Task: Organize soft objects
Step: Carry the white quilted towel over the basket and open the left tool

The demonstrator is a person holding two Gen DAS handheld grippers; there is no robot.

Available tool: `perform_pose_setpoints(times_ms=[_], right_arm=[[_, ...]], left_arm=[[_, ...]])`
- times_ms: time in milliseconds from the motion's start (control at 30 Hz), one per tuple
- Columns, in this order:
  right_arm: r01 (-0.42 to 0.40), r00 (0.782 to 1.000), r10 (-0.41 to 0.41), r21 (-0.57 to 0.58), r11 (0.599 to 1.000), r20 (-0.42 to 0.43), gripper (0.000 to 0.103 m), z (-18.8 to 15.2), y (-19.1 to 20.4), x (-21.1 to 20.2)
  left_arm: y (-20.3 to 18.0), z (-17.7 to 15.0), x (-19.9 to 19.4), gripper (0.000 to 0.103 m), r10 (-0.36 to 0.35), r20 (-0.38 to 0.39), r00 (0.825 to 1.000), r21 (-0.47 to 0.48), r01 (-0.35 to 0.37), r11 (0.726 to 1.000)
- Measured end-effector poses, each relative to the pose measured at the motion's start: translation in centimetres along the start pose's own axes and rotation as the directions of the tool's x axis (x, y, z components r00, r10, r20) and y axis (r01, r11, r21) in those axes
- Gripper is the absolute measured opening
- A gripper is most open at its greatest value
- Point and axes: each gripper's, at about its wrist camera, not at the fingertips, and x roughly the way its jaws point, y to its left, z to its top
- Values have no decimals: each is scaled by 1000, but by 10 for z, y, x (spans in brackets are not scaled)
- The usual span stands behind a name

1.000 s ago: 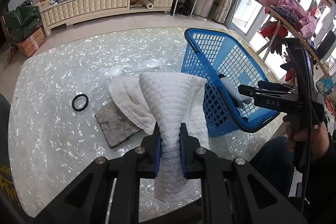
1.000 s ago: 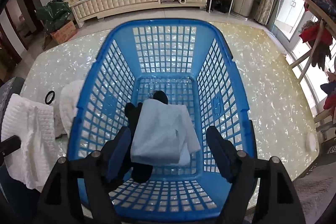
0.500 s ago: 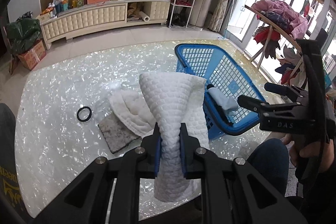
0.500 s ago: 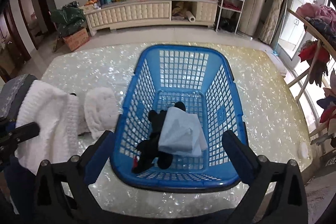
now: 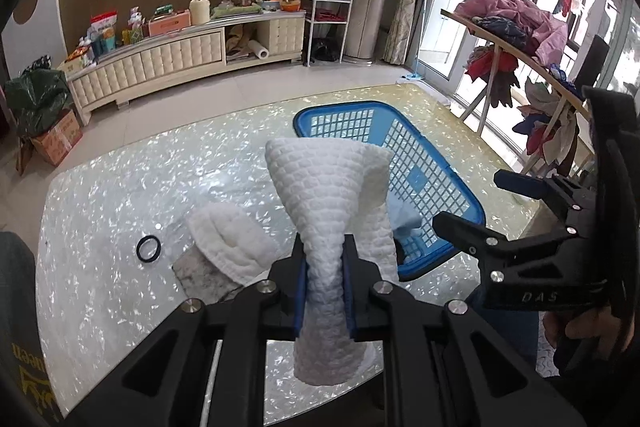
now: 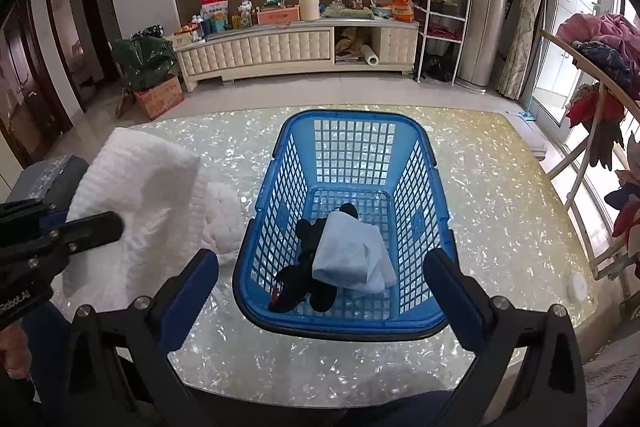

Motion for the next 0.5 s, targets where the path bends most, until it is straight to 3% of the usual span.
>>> perform_pose_setpoints(times_ms=[500], right_arm=[[13, 999, -16, 53, 998, 42, 102, -4, -38, -4]], left_arm=[[-46, 26, 27, 13, -21, -24, 999, 93, 23, 995]])
